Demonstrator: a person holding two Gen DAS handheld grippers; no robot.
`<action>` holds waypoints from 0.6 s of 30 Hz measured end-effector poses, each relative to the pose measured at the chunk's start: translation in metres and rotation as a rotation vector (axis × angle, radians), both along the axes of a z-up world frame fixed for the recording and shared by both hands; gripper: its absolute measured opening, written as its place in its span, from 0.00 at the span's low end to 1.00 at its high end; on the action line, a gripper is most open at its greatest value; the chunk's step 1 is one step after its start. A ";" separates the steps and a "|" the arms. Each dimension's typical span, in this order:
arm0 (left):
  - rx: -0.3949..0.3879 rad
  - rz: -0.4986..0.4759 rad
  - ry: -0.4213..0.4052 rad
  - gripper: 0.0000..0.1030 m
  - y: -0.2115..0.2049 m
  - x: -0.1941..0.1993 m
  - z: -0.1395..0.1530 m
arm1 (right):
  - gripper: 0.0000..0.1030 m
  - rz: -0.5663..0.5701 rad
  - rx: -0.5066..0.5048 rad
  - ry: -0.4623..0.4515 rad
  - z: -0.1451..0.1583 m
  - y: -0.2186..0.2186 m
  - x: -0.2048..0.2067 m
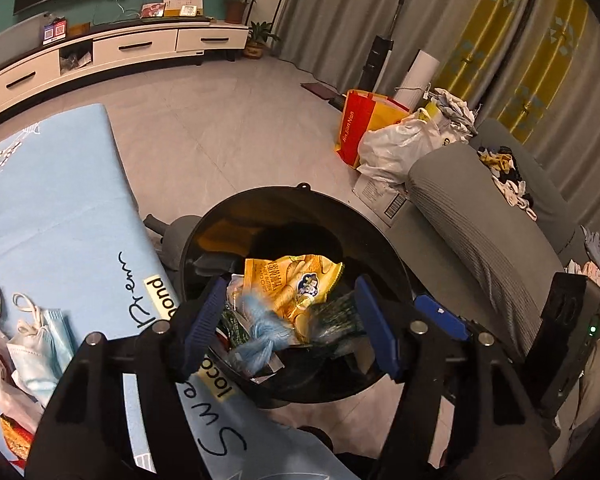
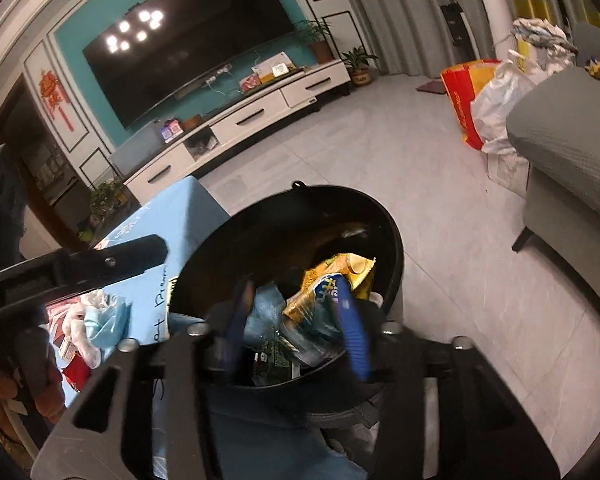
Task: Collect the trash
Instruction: 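Drop the blue cloth in the bin while the right tool drops a dark green wrapper, then grasp the red wrapper with the left tool while the right tool grasps the blue mask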
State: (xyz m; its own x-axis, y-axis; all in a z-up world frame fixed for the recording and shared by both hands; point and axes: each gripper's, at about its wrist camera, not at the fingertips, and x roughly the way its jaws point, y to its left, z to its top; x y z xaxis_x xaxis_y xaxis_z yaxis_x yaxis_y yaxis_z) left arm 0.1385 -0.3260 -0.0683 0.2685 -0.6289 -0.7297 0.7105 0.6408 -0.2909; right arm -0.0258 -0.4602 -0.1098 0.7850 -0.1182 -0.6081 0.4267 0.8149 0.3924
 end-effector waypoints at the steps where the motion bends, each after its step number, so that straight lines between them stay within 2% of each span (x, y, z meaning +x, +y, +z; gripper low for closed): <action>1: 0.003 0.000 -0.001 0.66 0.002 0.000 0.000 | 0.45 -0.003 0.006 -0.004 -0.001 0.000 -0.002; 7: -0.006 0.030 -0.008 0.76 0.042 -0.017 -0.001 | 0.49 0.009 0.013 -0.005 0.002 0.005 -0.013; 11: -0.021 0.050 -0.015 0.79 0.084 -0.038 0.000 | 0.52 0.038 0.009 -0.002 0.008 0.015 -0.017; 13: -0.020 0.079 -0.024 0.81 0.111 -0.048 0.002 | 0.52 0.062 0.011 0.003 0.011 0.023 -0.016; 18: 0.006 0.195 -0.056 0.86 0.178 -0.062 0.005 | 0.62 0.142 -0.003 0.001 0.022 0.052 -0.011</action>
State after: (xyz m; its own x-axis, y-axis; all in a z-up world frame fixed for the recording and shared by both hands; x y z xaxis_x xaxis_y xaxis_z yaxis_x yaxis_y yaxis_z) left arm 0.0764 -0.1479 -0.0629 0.4251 -0.5565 -0.7139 0.5881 0.7693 -0.2495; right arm -0.0368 -0.4081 -0.0875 0.7933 -0.0083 -0.6087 0.3076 0.8683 0.3891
